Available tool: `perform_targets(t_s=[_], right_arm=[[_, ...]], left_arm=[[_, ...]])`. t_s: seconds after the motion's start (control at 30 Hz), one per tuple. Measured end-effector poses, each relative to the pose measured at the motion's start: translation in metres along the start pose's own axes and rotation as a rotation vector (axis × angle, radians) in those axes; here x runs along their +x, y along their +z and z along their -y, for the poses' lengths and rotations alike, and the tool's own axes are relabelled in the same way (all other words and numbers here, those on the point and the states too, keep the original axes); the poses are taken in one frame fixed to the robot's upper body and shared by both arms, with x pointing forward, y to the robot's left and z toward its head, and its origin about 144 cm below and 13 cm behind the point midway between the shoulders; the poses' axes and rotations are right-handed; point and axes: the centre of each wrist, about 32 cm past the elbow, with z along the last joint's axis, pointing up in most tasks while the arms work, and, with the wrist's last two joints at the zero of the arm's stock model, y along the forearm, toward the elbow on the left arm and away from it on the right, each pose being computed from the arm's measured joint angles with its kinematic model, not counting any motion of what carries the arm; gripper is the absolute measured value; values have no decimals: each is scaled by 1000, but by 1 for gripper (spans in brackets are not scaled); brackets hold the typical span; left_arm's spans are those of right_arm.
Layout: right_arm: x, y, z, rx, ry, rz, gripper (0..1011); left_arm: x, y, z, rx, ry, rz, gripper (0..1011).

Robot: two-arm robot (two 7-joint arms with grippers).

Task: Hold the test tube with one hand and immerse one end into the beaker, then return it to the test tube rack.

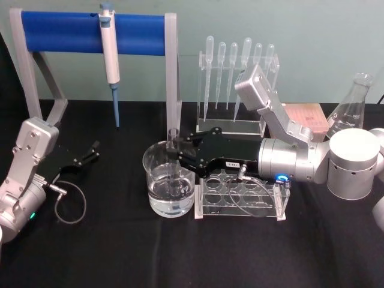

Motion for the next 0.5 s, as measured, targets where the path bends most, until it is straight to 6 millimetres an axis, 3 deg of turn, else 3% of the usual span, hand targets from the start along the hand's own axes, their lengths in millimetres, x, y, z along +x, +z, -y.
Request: perform_targets(t_s=[0.5], right_arm=[[0, 10, 0, 40, 7, 21, 234]], left_arm=[[0, 0, 0, 0, 0, 0, 1000]])
